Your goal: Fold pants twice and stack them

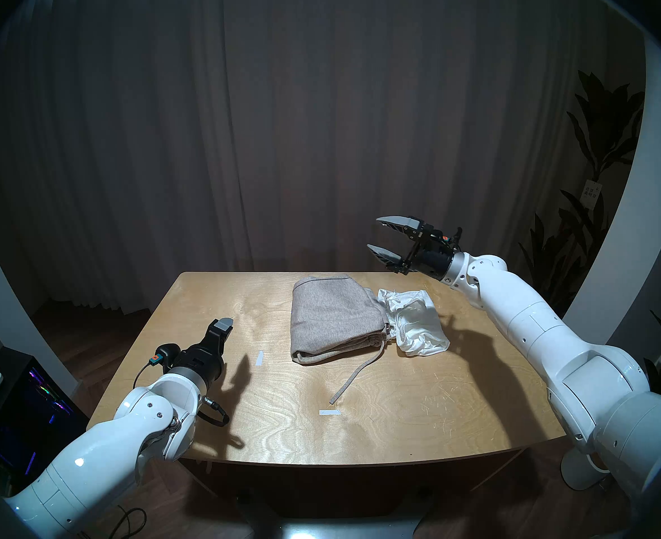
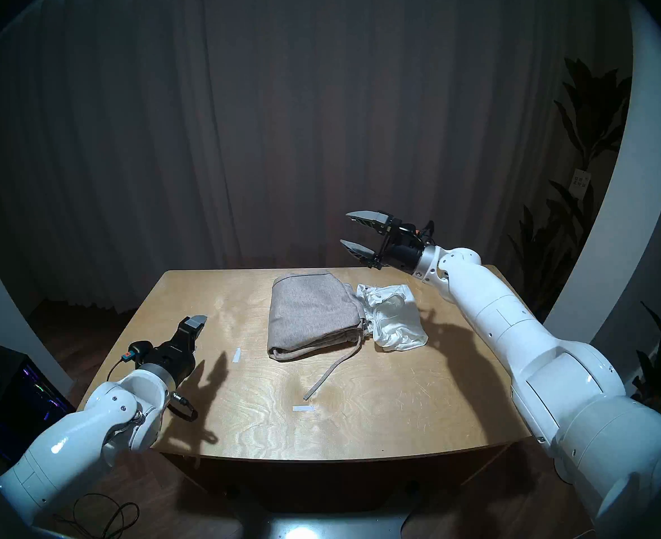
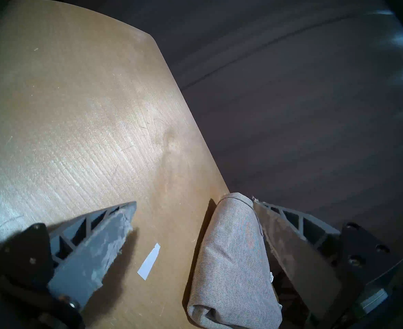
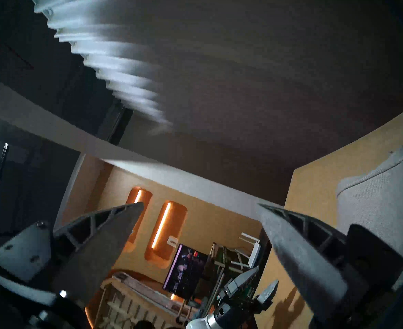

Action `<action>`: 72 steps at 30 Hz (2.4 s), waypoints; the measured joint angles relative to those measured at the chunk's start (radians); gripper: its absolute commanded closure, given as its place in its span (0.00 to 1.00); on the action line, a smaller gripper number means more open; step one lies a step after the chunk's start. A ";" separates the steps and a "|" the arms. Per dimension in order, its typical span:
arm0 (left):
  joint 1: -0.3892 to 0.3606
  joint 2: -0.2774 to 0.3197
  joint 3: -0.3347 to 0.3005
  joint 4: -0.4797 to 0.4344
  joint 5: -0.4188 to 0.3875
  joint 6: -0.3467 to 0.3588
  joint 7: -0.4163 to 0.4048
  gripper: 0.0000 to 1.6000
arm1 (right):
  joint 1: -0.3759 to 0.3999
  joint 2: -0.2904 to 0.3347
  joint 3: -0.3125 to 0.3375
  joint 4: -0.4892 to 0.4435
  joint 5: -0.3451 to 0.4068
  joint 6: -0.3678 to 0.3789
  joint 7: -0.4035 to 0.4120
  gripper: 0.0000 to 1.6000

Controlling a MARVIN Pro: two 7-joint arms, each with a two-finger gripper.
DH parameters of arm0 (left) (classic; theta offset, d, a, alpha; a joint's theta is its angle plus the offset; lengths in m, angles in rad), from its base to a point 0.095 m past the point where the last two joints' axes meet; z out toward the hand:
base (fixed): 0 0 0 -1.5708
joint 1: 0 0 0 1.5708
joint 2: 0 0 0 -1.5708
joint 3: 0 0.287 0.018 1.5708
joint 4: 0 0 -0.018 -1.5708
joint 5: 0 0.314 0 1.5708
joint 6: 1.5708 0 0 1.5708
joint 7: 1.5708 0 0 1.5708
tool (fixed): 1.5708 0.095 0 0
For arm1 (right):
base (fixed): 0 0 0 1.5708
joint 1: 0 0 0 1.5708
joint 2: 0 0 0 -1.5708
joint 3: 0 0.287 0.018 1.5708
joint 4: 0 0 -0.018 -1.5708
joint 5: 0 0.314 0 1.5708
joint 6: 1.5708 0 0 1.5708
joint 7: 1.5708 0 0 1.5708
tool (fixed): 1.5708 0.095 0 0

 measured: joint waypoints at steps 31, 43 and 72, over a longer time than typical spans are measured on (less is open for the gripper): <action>-0.032 -0.039 0.000 0.032 0.000 -0.001 0.003 0.00 | 0.090 0.085 -0.126 -0.436 -0.180 0.026 -0.026 0.00; -0.044 -0.057 0.000 0.047 0.000 -0.004 0.004 0.00 | 0.087 0.231 -0.073 -0.596 -0.204 0.026 -0.025 0.00; -0.069 -0.096 0.005 0.074 0.004 -0.008 0.007 0.00 | -0.173 0.534 0.107 -0.799 0.004 0.017 -0.026 0.00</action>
